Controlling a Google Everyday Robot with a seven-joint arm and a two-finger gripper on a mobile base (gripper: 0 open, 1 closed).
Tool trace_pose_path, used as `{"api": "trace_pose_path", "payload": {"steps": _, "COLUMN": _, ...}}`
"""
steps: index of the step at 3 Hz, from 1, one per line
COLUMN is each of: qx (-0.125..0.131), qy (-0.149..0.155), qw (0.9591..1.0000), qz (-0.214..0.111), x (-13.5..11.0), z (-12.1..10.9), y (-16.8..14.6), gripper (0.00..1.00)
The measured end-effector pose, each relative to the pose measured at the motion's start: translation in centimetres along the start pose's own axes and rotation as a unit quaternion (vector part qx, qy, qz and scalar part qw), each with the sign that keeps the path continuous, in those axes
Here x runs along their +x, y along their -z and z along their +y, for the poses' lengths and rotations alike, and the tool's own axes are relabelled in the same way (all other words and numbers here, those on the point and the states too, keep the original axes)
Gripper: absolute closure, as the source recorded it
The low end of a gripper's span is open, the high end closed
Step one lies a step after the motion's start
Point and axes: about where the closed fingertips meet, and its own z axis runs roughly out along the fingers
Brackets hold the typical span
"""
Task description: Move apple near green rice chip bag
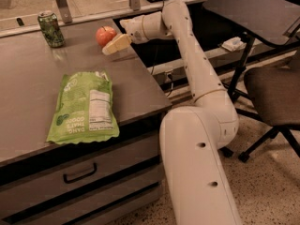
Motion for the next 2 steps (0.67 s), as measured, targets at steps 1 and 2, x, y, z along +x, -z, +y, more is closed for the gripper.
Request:
{"api": "trace_pose_path", "payload": {"steps": 1, "qx": -0.015, "qy": -0.003, "qw": 0.9999, "qz": -0.006, "x": 0.2, "z": 0.7, "y": -1.4, "gripper": 0.0}}
{"api": "trace_pose_path", "payload": {"steps": 2, "qx": -0.024, "qy": -0.006, "qw": 0.9997, "qz": -0.008, "x": 0.5, "z": 1.2, "y": -2.7, "gripper": 0.1}}
